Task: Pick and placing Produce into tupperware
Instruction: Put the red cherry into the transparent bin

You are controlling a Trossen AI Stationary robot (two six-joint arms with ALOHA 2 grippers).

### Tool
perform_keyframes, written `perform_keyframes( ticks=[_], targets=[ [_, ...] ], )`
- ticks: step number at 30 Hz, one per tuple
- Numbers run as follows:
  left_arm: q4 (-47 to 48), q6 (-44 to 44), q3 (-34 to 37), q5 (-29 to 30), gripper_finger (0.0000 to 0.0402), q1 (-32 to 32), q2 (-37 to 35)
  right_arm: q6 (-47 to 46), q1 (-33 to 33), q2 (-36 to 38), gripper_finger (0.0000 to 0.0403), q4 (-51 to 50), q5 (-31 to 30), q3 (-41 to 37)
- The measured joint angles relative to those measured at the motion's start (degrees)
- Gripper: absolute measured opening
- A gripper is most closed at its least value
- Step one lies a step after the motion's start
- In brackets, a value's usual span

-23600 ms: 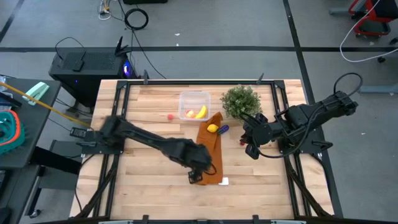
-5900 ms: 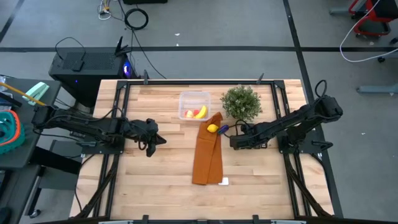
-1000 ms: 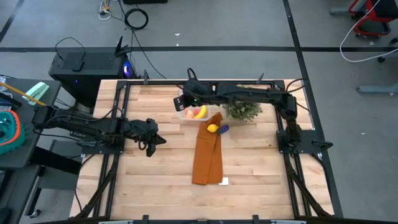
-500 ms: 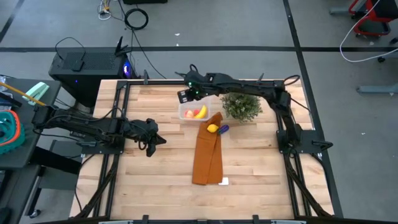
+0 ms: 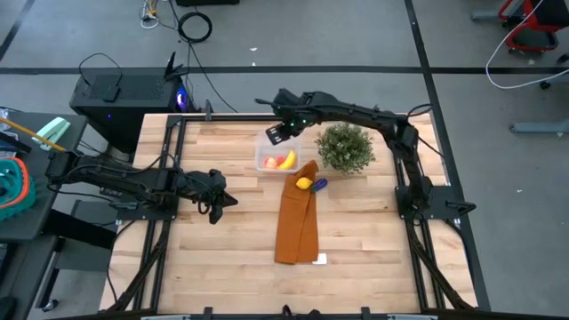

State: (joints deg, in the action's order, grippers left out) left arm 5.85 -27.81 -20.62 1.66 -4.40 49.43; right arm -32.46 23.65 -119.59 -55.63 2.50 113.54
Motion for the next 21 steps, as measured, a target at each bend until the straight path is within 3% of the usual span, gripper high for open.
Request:
perform_keyframes(
  ticks=[8, 15, 21],
  targets=[
    [0.0, 0.0, 0.0, 0.0, 0.0008, 0.0, 0.0, 13.2, 1.2, 0.2, 0.0094, -5.3, -0.1, 4.3],
    [0.0, -0.1, 0.0, 0.0, 0.0026, 0.0, 0.0, 27.5, 0.5, 0.2, 0.0094, -10.6, -3.0, 5.2],
    [0.0, -0.1, 0.0, 0.0, 0.0016, 0.0, 0.0, 31.9, 0.2, 0.2, 0.0094, -12.7, -5.2, 5.2]
  ],
)
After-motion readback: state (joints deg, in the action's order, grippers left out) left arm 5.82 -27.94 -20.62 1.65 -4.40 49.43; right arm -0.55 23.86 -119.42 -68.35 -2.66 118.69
